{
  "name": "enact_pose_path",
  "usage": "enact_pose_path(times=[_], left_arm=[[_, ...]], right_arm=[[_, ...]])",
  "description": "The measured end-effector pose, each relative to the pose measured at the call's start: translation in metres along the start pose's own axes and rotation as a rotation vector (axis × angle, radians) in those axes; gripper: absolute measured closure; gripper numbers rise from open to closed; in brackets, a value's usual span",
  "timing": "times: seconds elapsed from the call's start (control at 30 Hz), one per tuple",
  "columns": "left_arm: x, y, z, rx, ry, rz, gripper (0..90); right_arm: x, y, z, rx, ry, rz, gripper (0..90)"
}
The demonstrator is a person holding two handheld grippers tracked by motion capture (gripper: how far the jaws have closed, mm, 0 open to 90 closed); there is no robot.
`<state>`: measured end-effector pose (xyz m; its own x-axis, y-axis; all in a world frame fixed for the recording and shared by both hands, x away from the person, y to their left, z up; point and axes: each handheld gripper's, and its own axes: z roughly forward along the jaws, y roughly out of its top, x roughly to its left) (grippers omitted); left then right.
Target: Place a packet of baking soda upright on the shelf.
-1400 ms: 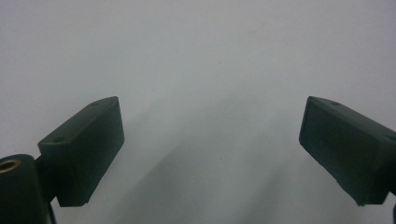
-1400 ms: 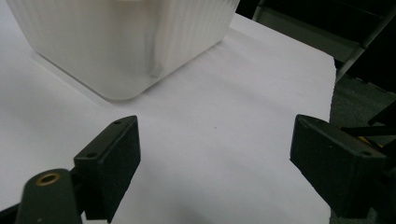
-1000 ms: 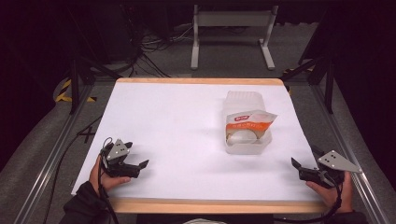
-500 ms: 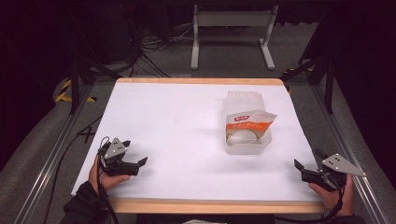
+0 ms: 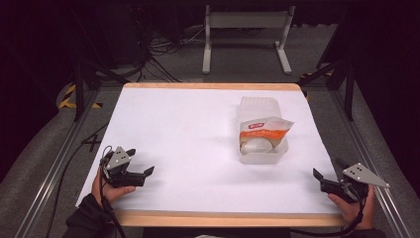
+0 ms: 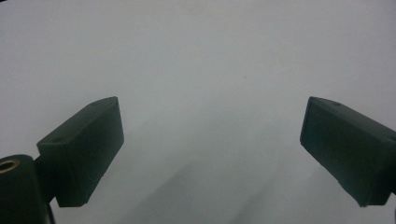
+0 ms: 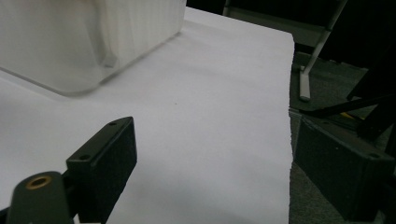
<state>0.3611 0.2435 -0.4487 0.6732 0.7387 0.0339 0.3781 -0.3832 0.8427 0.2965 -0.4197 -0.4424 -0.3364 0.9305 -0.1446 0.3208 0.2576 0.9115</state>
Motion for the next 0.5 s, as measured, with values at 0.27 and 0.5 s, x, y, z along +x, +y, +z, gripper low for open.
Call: enact_pose_path(times=[0.27, 0.5], left_arm=[[-0.0007, -0.0001, 0.002, 0.014, 0.005, 0.005, 6.8], [-0.0009, 0.0005, 0.0045, 0.028, 0.004, 0.019, 6.8]], right_arm=[[0.0011, 0.0002, 0.0007, 0.007, 0.003, -0.013, 14.0], [0.0, 0.0003, 0.0011, 0.01, 0.009, -0.007, 14.0]])
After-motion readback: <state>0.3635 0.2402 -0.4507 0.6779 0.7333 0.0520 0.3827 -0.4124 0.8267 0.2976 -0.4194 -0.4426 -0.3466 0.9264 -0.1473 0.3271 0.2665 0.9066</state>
